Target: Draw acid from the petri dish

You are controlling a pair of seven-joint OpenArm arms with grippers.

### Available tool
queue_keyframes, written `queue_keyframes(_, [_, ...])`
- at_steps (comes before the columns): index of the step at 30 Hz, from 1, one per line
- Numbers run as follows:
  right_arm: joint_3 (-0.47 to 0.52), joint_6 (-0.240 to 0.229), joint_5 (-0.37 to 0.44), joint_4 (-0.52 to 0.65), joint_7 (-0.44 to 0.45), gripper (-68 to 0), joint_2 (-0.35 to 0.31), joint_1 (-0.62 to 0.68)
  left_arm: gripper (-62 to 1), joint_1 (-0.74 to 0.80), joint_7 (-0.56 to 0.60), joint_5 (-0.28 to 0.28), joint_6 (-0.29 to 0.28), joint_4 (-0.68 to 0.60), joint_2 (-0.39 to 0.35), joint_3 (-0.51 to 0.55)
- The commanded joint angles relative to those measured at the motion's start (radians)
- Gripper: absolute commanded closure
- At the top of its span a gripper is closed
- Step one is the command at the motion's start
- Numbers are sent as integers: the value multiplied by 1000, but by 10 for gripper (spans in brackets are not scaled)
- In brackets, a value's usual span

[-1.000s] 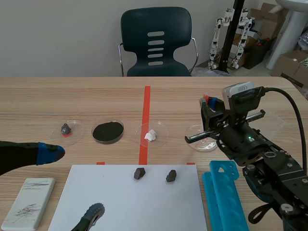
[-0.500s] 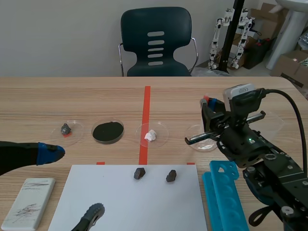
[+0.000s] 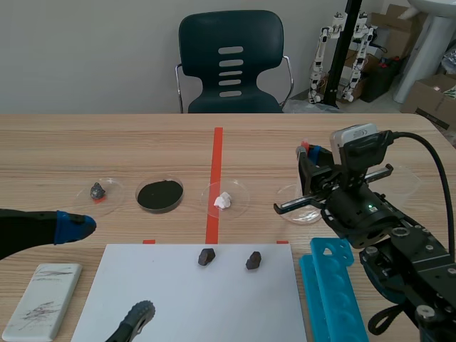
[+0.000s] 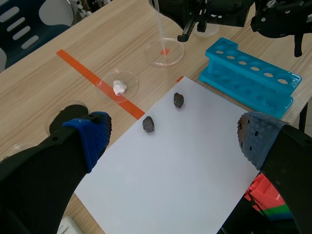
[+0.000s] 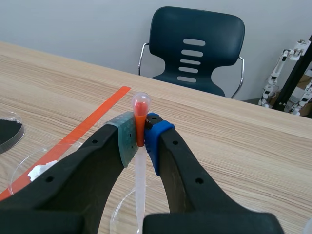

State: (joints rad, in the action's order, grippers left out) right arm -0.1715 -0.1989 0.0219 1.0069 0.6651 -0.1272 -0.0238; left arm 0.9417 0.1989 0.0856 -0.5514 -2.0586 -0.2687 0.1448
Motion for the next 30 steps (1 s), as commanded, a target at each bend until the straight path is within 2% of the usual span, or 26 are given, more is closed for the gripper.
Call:
queue_keyframes(1, [6, 0, -1, 10, 3, -38, -6, -6, -542, 3, 14, -14, 2, -3, 2, 2])
queue_keyframes(20, [6, 0, -19, 10, 3, -84, -5, -6, -542, 3, 14, -14, 2, -3, 2, 2])
queue_keyframes(30, [6, 0, -19, 10, 4, -83, -5, -6, -542, 3, 14, -14, 2, -3, 2, 2])
